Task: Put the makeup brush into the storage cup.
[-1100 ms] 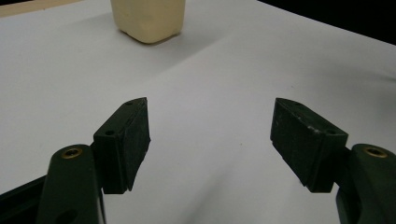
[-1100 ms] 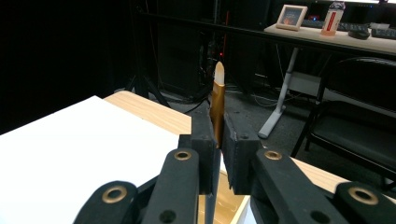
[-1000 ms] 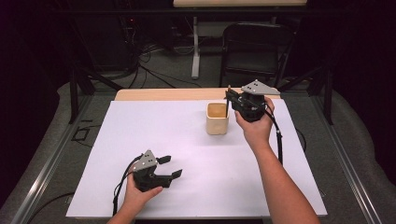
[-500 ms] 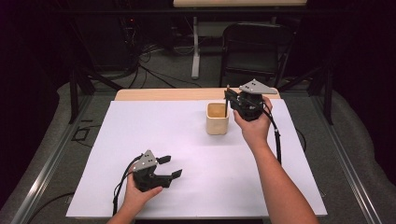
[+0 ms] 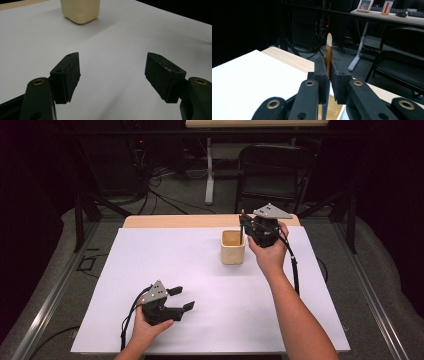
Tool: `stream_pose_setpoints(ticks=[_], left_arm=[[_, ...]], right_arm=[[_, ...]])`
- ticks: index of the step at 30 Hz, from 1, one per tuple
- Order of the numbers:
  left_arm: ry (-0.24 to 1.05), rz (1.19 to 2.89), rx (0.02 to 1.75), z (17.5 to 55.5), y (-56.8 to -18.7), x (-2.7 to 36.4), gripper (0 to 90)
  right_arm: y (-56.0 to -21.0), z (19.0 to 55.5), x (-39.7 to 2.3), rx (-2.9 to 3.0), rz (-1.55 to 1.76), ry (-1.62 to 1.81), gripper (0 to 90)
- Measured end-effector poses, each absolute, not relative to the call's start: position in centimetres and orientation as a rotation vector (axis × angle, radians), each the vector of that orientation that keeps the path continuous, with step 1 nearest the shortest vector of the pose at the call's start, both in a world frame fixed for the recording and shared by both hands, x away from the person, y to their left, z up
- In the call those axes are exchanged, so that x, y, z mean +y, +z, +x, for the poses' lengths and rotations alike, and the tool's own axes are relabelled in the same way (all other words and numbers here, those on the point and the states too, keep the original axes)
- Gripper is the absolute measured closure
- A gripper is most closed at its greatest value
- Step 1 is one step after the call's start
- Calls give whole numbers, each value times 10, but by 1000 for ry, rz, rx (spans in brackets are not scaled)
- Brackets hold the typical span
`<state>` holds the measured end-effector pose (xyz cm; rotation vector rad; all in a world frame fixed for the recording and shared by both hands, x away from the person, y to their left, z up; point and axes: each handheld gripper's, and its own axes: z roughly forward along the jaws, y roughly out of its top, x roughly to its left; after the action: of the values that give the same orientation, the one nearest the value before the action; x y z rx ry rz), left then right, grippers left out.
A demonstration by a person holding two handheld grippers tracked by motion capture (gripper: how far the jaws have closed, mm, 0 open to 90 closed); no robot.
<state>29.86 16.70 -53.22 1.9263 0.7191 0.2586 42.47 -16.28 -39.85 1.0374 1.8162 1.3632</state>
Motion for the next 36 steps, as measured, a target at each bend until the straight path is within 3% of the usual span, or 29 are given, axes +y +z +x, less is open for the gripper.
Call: stream_pose_setpoints(ticks=[36], left_arm=[[270,1928,728,299,-532,168,286]], right_arm=[[-409,439,-153,1823,1059,1328,834]])
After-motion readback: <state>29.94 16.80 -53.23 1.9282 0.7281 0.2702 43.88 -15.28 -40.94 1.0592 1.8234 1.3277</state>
